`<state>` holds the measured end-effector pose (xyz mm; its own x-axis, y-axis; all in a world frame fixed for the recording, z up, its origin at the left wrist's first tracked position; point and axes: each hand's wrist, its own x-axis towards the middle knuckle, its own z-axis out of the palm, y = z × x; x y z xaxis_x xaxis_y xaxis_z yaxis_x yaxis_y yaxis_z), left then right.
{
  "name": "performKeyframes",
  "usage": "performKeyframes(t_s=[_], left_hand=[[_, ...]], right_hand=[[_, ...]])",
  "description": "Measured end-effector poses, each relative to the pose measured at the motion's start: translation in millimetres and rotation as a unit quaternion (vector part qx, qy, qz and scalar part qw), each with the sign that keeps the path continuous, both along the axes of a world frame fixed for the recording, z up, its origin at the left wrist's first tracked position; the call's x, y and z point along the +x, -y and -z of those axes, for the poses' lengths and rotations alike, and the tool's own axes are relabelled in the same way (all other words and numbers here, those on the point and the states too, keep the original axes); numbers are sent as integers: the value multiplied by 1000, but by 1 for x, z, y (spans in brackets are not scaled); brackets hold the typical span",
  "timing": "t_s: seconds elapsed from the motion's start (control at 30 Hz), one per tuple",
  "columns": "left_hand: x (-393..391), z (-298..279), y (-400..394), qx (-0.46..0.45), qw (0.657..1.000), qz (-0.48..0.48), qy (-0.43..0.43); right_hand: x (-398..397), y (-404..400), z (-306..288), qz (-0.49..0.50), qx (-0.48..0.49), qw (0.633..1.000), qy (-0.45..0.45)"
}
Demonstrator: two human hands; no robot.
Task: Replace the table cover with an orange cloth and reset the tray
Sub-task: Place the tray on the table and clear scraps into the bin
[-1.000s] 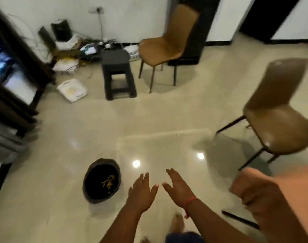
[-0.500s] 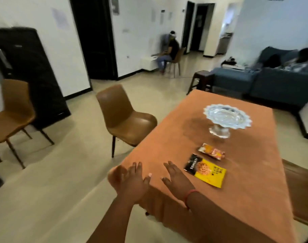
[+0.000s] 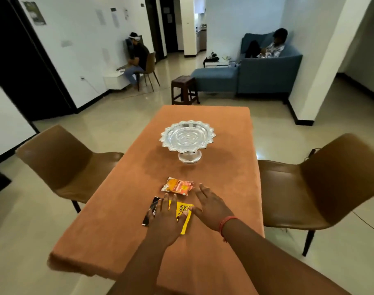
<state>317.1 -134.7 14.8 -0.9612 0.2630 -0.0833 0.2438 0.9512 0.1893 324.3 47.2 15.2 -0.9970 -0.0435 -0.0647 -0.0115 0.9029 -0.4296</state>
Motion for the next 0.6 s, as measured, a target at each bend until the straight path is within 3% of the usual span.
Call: performKeyframes(t_s=[0.37,0.6], left_hand=[[-42,49,-76,31,996,-7,89],[-26,68,-99,50,977,-165,124]], right_hand=[[-30,-77,36,19,26,996,78],[-64,-101,65,-90,49,989,107]])
